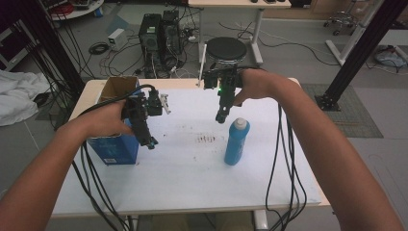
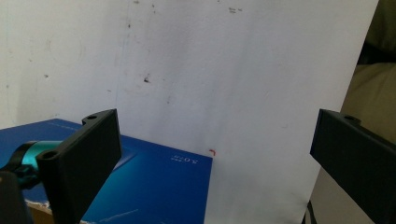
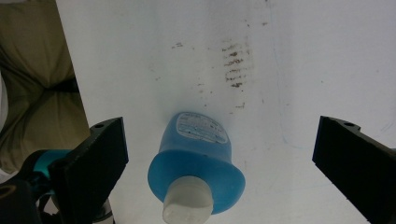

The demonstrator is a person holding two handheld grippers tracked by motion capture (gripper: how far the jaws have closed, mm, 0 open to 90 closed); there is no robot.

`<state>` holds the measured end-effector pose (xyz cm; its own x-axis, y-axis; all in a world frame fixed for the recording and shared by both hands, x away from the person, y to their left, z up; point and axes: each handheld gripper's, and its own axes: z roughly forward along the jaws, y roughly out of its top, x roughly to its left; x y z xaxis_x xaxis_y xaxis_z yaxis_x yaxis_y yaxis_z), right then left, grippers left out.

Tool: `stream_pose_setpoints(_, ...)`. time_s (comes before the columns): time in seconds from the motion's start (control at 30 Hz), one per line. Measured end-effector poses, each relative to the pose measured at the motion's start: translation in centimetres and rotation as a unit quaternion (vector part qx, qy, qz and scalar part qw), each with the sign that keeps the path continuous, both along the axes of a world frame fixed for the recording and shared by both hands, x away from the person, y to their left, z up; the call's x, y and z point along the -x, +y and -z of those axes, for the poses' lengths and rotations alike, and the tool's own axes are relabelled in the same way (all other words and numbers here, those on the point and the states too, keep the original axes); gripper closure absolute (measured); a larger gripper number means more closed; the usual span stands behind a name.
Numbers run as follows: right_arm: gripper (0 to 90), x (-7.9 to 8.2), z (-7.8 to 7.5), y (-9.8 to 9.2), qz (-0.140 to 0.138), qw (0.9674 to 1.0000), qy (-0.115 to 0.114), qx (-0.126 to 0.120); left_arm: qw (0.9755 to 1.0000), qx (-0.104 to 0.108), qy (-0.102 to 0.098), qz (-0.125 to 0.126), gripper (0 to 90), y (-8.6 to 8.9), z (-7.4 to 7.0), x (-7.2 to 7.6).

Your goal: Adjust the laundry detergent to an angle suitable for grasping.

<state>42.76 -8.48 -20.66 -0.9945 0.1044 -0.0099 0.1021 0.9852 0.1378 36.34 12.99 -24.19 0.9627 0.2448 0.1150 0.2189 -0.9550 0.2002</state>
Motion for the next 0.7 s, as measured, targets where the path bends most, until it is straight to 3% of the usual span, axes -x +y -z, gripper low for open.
stream_pose_setpoints(0.7, 2.3, 0.3, -0.8, -1.2, 0.005, 0.9999, 0.001, -0.011, 0.9996, -0.002, -0.009, -0.026, 2.1, -0.1, 0.7, -0.4)
